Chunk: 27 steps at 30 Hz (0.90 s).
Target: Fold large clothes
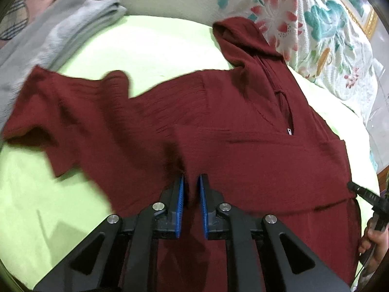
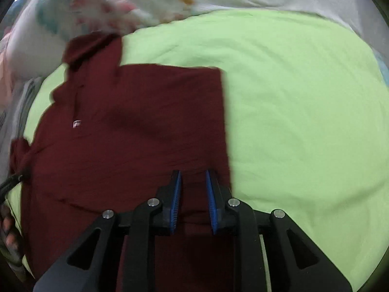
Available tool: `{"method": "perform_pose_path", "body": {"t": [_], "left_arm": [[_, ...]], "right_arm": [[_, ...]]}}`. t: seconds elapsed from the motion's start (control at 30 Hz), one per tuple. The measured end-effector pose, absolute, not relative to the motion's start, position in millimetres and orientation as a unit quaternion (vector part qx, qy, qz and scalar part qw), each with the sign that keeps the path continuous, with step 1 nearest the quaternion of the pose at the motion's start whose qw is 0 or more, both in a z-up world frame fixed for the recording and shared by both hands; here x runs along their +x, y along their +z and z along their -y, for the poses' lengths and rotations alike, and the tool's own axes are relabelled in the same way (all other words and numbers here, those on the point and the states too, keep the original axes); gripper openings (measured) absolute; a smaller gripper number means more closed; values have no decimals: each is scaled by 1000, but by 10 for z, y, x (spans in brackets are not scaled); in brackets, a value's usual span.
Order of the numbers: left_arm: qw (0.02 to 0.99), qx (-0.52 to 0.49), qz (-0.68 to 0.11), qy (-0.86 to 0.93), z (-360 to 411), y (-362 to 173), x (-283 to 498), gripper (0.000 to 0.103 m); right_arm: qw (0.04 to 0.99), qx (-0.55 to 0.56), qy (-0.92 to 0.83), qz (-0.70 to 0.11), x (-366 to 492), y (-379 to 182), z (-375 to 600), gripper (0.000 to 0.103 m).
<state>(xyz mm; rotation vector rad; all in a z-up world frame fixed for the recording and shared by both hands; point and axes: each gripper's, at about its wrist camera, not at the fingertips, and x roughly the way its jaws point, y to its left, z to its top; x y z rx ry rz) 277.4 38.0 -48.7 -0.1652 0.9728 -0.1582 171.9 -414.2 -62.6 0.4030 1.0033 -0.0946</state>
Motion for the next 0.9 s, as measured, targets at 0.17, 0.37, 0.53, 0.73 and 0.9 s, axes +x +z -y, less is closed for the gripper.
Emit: {"method": "perform_pose_path", "body": {"t": [0.17,0.37,0.53,0.73,0.9], "left_arm": [[896,-80,-435,-39,-881,-240,2532,17],[879,-172,-444,-13,-1493,-247,2638,50],[860,-215,-463,-6,-1633,-420,2830,53],[860,-229,-456,-14,-1645,-413,3021,14],[864,-209,-458,-6,-1638,-471,3123,0]], "right_arm": [[873,222,5,-435,1376,-337,3922,45],[860,245,71,-443,1208,-370,3391,46],[849,243,100,-458,1174,-448,3099,46],[843,239,99,-472,1144,-519,3039,46],[842,242,95,-472,1092,-515,3073,46]]}}
